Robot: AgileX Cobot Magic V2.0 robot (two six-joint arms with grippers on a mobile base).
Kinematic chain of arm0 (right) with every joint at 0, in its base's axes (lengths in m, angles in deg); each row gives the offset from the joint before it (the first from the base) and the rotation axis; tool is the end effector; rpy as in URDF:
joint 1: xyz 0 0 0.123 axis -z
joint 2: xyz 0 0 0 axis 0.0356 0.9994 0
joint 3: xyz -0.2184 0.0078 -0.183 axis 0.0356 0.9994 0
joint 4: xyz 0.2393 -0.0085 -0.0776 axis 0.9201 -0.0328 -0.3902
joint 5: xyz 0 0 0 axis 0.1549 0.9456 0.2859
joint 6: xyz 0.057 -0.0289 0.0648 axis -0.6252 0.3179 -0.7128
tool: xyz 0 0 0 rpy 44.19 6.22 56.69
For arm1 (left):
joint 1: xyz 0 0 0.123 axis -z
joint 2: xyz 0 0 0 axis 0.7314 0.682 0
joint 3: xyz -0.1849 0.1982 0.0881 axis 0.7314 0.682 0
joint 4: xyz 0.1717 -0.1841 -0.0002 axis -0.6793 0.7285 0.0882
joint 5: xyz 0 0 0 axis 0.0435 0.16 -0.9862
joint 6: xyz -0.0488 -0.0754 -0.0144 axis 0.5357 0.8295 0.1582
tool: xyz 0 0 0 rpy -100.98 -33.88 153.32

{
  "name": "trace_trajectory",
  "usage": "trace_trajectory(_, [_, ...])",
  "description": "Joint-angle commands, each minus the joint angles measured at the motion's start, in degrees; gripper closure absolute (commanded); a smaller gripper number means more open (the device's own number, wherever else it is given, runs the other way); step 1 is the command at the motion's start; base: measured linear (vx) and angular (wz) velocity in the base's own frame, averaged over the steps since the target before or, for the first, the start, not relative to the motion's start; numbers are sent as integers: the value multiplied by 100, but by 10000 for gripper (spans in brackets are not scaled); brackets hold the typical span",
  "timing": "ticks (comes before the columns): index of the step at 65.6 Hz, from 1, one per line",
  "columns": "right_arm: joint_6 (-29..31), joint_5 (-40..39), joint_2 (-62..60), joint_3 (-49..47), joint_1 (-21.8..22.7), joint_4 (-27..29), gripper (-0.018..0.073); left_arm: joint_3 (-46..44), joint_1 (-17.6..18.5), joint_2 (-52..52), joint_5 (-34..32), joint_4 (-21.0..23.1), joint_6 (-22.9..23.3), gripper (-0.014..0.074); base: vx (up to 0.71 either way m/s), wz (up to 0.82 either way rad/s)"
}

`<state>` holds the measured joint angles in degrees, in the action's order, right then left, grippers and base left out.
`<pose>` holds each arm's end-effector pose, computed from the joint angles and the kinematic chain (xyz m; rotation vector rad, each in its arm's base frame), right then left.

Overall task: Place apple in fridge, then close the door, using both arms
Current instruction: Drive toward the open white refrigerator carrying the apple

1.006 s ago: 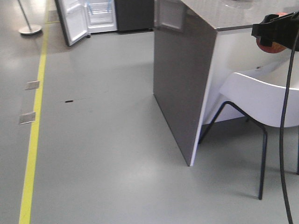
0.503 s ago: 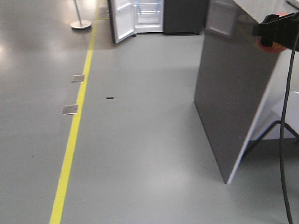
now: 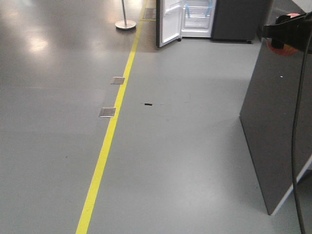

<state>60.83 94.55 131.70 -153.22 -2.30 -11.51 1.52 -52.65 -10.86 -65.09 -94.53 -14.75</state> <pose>0.3431 0.0056 0.3868 0.0072 1.9861 0.0727 0.0555 0.0090 0.1901 -0.1739 1.6606 0.0500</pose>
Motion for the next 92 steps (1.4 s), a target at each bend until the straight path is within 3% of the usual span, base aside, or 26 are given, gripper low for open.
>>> trace_trajectory(1, [48, -476, -214, -172, 26, -1, 345, -97, 49, -89, -392, 0, -4, 602, 10, 23])
trace_trajectory(92, [48, -476, -214, -172, 26, -1, 345, -97, 54, -89, -393, 0, -4, 602, 16, 9])
